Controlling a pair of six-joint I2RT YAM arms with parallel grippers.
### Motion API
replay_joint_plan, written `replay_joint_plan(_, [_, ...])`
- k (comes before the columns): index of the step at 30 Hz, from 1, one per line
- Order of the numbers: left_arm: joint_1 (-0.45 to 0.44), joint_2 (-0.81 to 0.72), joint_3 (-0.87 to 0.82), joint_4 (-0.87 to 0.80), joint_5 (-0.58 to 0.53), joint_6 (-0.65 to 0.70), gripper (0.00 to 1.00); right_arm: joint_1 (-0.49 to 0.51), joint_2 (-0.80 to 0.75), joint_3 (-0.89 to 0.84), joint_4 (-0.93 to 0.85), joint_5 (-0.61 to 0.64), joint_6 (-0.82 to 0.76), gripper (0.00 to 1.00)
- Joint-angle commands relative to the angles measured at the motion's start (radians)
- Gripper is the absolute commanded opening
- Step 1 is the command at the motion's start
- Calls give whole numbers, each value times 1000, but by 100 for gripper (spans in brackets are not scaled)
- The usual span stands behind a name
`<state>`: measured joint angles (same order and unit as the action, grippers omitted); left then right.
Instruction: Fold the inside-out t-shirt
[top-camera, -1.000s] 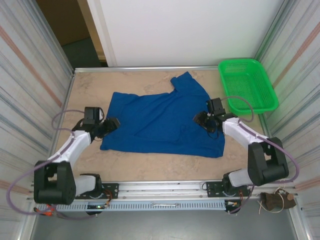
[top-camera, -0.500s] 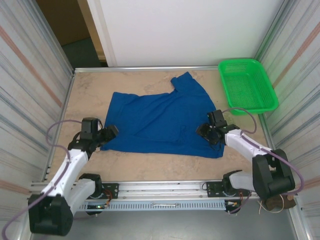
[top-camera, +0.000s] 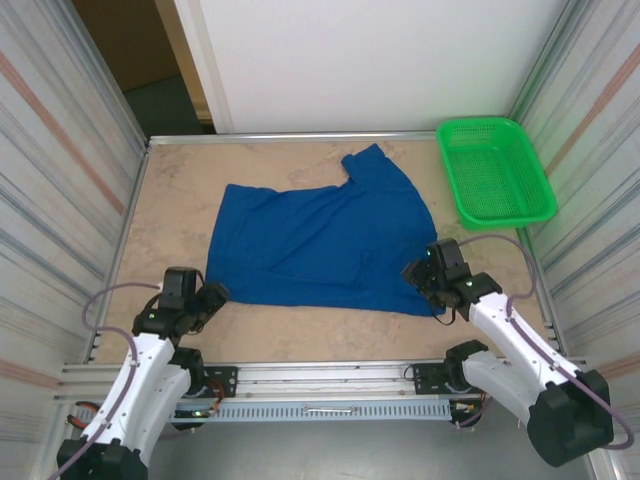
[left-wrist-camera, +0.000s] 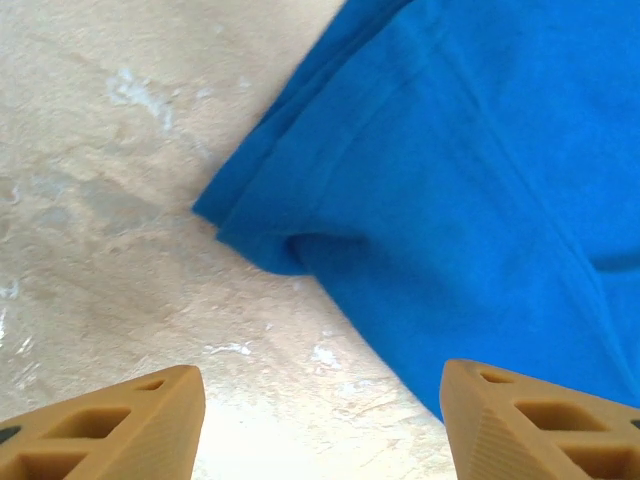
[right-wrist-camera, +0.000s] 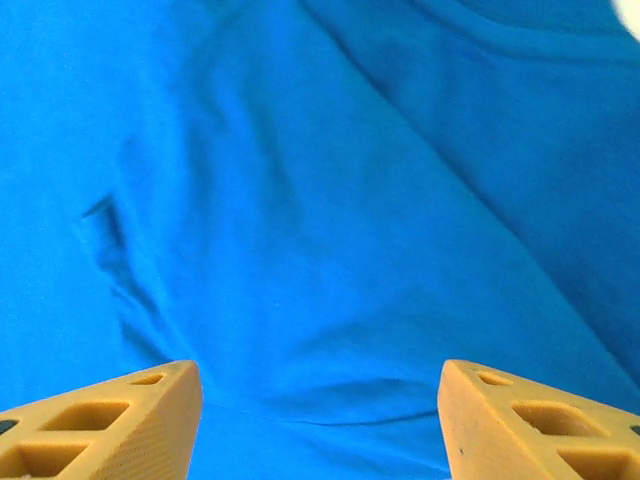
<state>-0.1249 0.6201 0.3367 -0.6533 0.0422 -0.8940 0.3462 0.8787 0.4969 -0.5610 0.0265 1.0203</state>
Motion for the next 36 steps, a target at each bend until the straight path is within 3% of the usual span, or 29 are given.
replay_joint_plan(1, [-3,37,-15,29,-50,-55,59,-21,-21,-56,-50,17,55,63])
replay_joint_plan(11, [6,284,37,200,-106,12,42,-136,45,-125,39,-22,59,63])
replay_joint_plan(18, [73,339,85,207,-128,92,32,-225,80,-136,42,-39,65,64])
replay_joint_plan(21, [105,329,100,199,-116,109,35,-259,102,-135,44,-51,61,64])
replay_joint_plan(24, [110,316,113,177,-102,105,49,-283,128,-128,53,-67,58,64])
replay_joint_plan(27, [109,286,99,154,-56,64,57,-288,148,-121,59,-73,60,64])
replay_joint_plan(36, [90,157,-16,160,18,-152,62,-297,178,-109,65,-68,69,64])
